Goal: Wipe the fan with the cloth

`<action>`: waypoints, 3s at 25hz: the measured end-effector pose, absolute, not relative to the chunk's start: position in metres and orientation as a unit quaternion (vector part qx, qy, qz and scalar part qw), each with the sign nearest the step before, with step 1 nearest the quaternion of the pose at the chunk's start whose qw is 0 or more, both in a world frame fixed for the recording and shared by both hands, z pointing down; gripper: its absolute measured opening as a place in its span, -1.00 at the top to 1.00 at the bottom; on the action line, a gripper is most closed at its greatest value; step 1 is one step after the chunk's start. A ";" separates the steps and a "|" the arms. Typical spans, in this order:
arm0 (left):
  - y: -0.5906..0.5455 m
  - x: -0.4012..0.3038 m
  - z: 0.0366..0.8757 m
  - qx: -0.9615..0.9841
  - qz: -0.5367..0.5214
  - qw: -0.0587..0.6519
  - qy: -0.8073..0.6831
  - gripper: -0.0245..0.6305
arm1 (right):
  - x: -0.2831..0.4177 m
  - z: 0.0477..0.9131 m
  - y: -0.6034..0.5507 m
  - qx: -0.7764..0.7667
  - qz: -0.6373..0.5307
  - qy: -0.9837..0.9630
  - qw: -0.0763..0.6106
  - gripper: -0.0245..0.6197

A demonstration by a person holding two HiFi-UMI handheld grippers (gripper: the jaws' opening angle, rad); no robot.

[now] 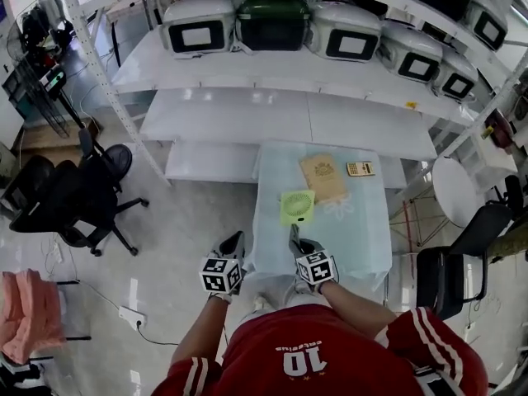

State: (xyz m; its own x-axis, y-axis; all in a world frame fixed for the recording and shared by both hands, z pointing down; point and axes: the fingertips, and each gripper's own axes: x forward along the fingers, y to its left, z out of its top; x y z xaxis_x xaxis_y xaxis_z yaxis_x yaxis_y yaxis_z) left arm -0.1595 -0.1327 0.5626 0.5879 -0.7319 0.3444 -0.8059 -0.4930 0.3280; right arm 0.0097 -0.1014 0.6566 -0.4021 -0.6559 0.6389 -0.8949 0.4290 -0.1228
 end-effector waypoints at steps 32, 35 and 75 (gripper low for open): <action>-0.038 -0.102 0.380 0.902 -0.011 0.132 -0.410 0.92 | 0.164 0.357 0.009 0.561 0.108 -0.819 0.058 0.87; 0.002 -0.066 0.363 0.910 -0.024 0.122 -0.395 0.92 | 0.177 0.340 0.052 0.552 0.092 -0.827 0.047 0.87; 0.185 -0.054 0.247 0.921 -0.061 0.029 -0.385 0.92 | 0.200 0.256 0.223 0.583 0.027 -0.812 -0.008 0.88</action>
State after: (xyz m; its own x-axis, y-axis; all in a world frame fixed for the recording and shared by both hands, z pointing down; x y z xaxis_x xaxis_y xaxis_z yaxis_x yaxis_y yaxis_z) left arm -0.0540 0.1854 0.2465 0.6969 -0.7116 -0.0892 -0.7045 -0.7026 0.1007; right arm 0.1996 0.2227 0.2560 -0.3208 -0.9470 0.0190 -0.9461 0.3194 -0.0537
